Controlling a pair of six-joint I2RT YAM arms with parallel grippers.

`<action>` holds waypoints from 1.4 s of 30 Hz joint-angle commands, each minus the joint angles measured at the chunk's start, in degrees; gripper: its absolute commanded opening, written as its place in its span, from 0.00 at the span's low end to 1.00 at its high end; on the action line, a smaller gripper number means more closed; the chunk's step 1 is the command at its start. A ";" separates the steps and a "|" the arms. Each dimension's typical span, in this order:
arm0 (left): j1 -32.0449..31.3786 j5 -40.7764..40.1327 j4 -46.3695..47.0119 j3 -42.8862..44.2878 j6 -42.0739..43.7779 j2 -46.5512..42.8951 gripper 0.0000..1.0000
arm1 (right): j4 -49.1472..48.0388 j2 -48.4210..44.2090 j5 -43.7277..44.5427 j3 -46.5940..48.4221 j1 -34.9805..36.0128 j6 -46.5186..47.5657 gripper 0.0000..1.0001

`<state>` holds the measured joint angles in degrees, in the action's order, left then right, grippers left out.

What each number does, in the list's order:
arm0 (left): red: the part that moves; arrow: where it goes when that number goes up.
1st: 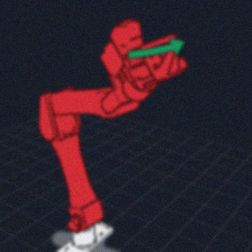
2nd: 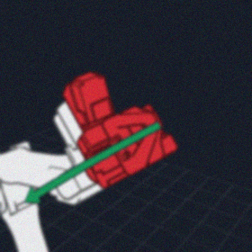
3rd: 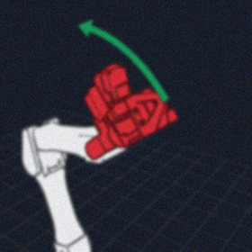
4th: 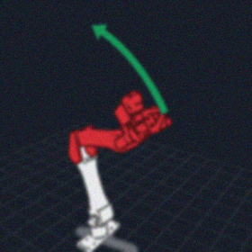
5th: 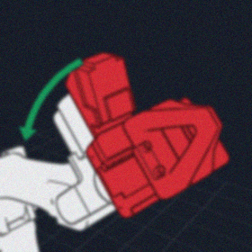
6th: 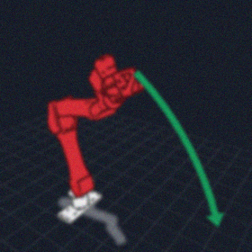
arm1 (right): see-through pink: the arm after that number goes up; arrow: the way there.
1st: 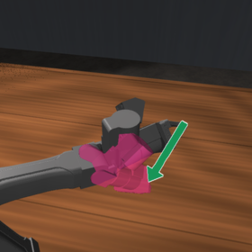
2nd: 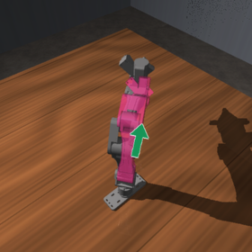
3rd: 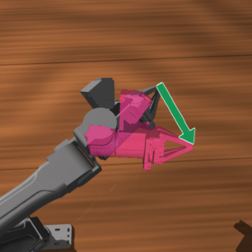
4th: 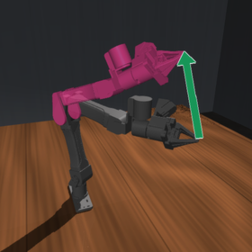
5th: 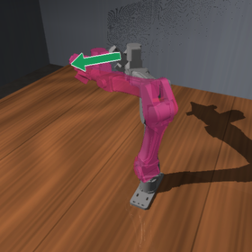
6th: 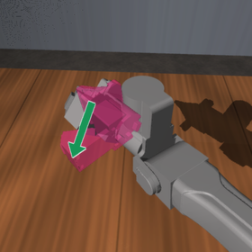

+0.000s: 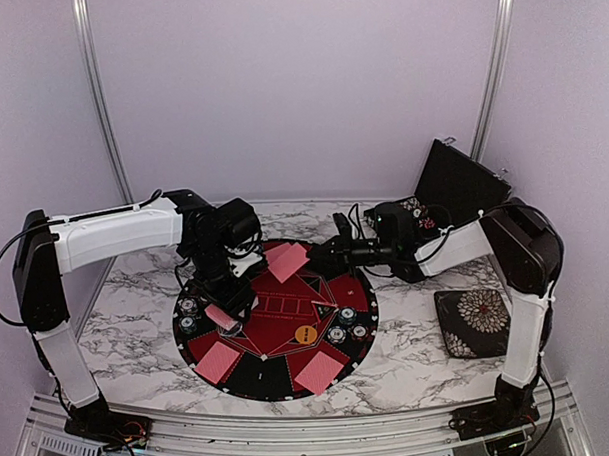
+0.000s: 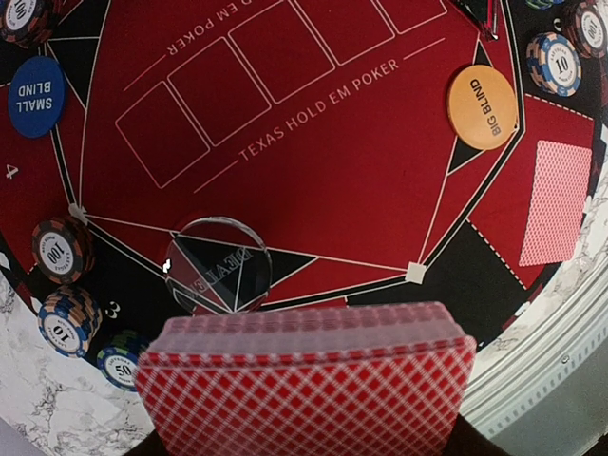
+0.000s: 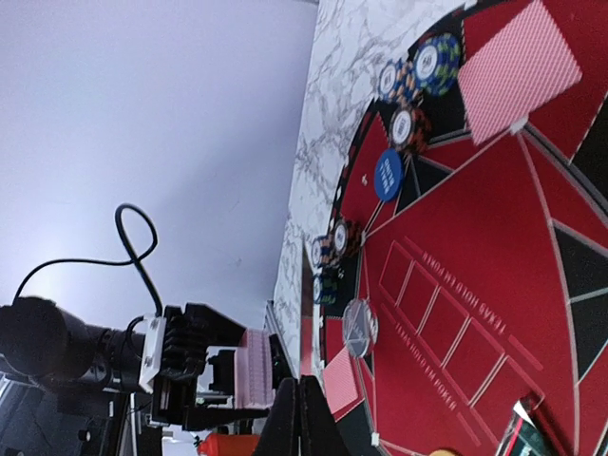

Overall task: Distribute texas hold em gaming equipment
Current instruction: Distribute the poker card in the small blind area.

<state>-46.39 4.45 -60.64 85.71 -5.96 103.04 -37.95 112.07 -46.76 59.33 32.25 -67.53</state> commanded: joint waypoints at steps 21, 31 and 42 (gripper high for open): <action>1.12 0.28 -0.36 0.06 0.34 -1.89 0.46 | 28.57 26.64 7.84 38.60 -4.17 17.84 0.00; 1.53 0.60 -0.35 0.33 0.55 -1.38 0.46 | 33.81 29.17 10.22 42.63 -4.00 21.02 0.02; 1.83 0.98 -0.27 0.51 0.64 -0.92 0.46 | 44.42 29.55 16.99 47.24 -2.08 28.44 0.19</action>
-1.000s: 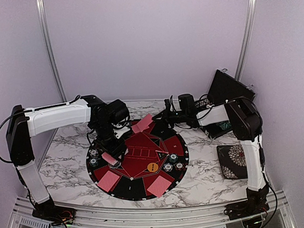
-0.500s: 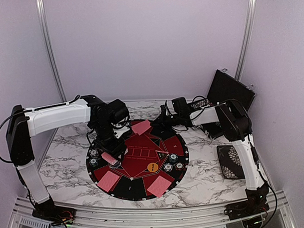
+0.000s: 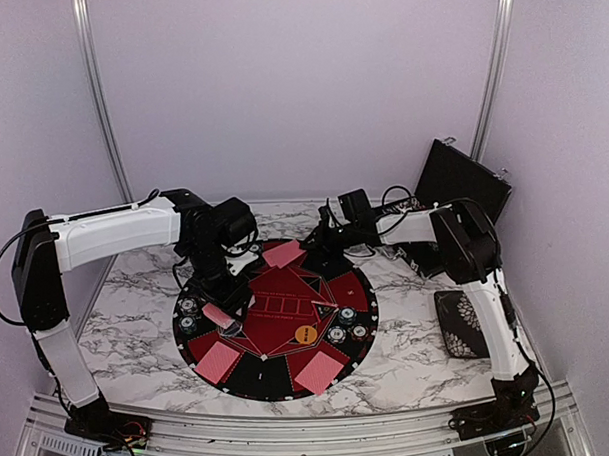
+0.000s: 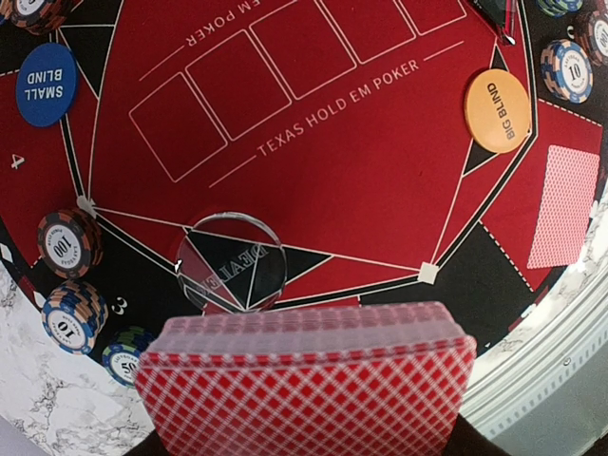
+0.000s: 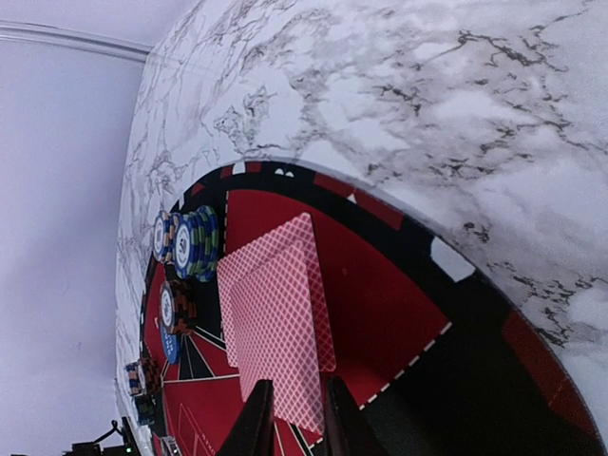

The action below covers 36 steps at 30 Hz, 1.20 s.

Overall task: Distribute texas hold em gaming equipment
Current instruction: Distribute the poker card in the small blind area, then pick up the poker card from the face-down deck piles.

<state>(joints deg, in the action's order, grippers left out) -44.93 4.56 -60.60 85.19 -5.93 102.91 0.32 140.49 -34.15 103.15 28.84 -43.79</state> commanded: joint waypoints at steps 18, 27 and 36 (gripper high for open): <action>0.46 1.18 -0.22 1.03 0.51 -0.58 0.46 | 20.11 -2.35 21.79 8.03 5.00 16.18 0.56; -0.10 0.46 -0.27 1.30 0.31 -0.30 0.46 | 8.46 -15.17 6.55 -8.80 5.20 11.06 0.62; -1.54 0.74 -0.18 2.28 0.32 -0.26 0.46 | -12.31 -25.55 -10.54 -28.34 8.85 -2.10 0.66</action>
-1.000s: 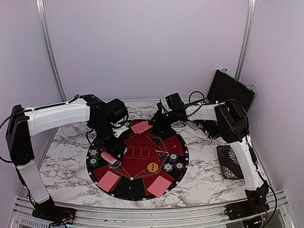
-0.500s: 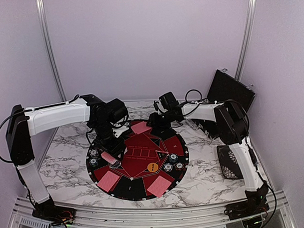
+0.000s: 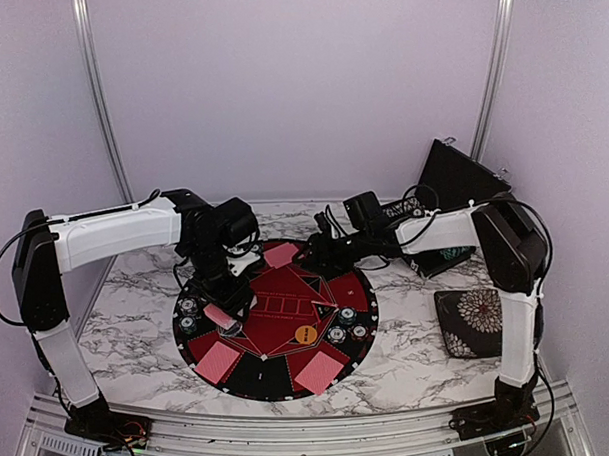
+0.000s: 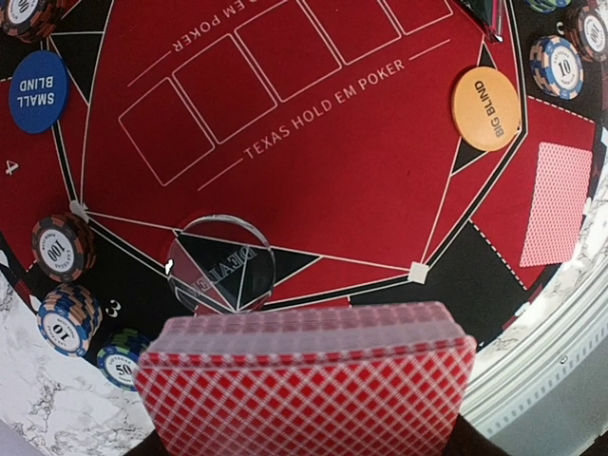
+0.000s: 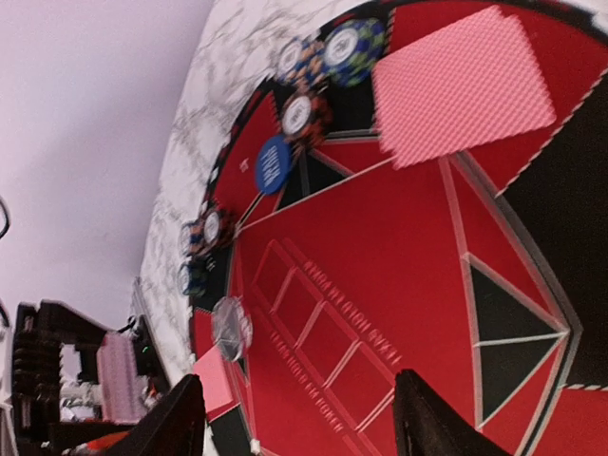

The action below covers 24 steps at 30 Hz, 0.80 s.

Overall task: Distribute texas hold em gaming equipment
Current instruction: Pick up the poker card from the face-down deck piles.

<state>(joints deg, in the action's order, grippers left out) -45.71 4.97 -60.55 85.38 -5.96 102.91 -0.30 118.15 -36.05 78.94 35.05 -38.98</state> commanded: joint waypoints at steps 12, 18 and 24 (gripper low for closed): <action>-2.08 0.48 0.01 3.36 0.08 0.00 0.46 | -30.24 -1.96 -14.78 -11.09 9.22 -21.73 0.68; -2.31 0.70 0.09 3.62 0.22 0.16 0.46 | -34.09 -1.01 -14.41 -11.89 10.07 -24.53 0.68; -2.38 0.86 0.03 4.16 0.46 0.36 0.46 | -35.78 0.46 -15.06 -10.98 10.77 -26.13 0.69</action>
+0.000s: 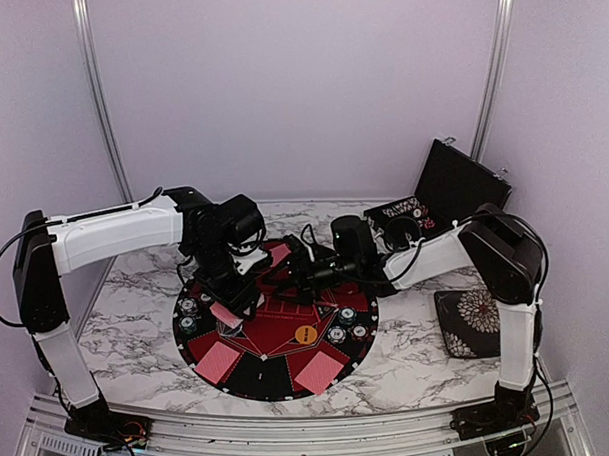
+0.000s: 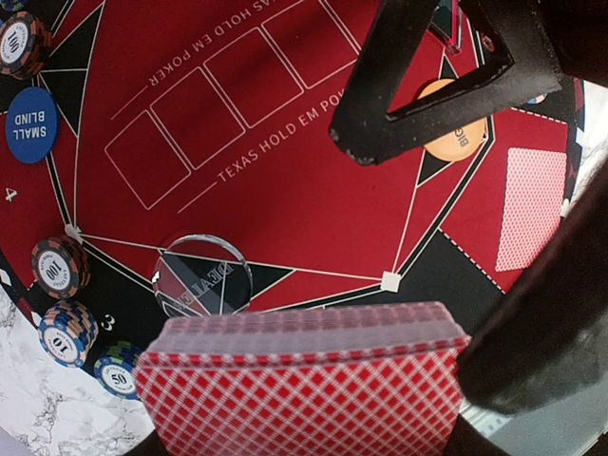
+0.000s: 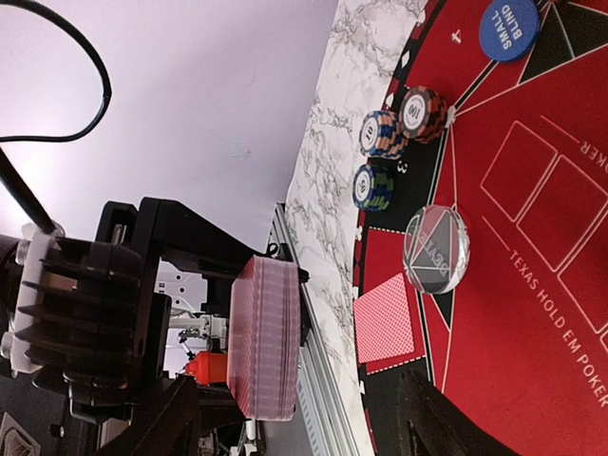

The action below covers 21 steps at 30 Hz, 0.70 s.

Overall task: Distribute texas hold em gaming equipment
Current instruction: Pick up the poker card from the face-down deck piles.

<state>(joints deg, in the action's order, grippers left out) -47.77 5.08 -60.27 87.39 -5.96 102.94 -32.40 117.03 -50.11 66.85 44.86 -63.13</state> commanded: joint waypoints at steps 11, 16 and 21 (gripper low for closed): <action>-0.57 0.98 -0.20 2.50 0.42 0.62 0.46 | -4.95 3.32 -1.29 3.79 2.29 -3.57 0.68; -0.53 0.94 -0.20 3.03 0.61 0.73 0.46 | -4.71 4.48 -1.21 5.49 2.97 -4.01 0.68; -0.50 0.82 -0.20 3.31 0.72 0.60 0.46 | -4.51 5.74 -1.22 6.78 3.55 -4.26 0.66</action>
<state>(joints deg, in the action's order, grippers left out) -48.01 5.26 -60.20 88.68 -5.98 103.28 -35.64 121.05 -51.16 70.87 47.53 -66.54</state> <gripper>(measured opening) 0.663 0.669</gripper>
